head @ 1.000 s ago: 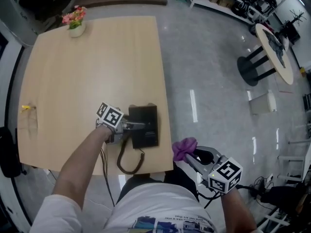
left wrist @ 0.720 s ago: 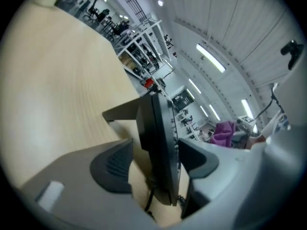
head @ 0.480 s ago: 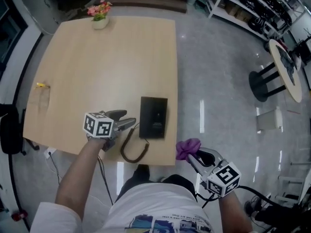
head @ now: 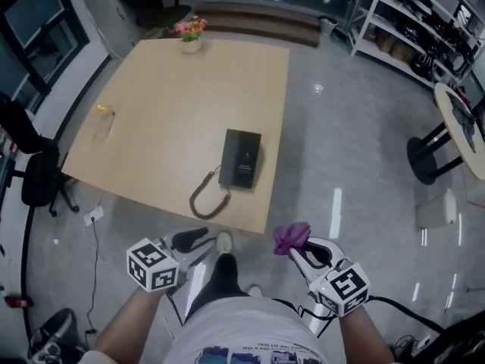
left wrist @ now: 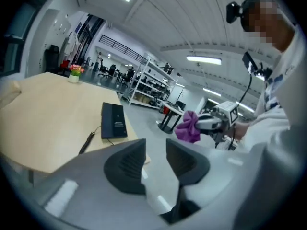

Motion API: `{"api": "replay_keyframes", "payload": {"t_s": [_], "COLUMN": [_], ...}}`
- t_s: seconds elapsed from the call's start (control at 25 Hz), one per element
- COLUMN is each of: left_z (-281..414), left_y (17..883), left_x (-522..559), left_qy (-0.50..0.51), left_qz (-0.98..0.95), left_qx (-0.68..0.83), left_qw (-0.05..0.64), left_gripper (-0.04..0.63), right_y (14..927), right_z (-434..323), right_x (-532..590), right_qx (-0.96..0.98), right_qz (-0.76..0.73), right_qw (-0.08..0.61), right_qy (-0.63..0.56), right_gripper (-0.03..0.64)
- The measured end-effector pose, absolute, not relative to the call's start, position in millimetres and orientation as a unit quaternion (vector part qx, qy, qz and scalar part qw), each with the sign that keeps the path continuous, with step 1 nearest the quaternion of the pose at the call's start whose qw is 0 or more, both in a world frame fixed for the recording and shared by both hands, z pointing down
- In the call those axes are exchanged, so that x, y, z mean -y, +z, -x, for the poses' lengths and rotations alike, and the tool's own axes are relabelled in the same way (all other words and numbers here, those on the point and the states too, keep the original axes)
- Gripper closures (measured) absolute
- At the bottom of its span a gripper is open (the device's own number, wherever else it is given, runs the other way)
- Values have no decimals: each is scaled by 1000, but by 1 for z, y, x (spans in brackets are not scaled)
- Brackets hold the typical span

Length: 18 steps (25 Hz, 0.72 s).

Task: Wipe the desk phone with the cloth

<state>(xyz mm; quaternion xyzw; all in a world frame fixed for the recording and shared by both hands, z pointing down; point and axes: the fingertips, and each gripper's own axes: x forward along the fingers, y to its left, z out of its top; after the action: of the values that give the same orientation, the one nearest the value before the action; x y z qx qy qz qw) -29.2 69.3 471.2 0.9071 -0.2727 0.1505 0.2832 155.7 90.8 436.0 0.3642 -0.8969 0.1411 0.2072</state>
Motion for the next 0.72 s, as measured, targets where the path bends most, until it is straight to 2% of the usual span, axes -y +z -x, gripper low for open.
{"api": "replay_keyframes", "payload": {"t_s": [0.16,0.28,0.72], "left_z": [9,5,-4], "left_y": [461,465,448], "left_x": [-144,-190,-263], "left_qy": [144,173,169], "left_qz": [-889,-886,-920], "left_qx": [324,322,244], "left_qw": [289,285,254], "left_gripper": [555,592,592], "right_y": [443,447,457], "right_z": [-158,-149,-139], "right_x": [-143,-177,-260], "right_qx": [910,915,899], "right_qz": [-333,-319,-367], "right_qw": [201,199,186], "right_qy": [146,147,148], "right_gripper": [531,531,531]}}
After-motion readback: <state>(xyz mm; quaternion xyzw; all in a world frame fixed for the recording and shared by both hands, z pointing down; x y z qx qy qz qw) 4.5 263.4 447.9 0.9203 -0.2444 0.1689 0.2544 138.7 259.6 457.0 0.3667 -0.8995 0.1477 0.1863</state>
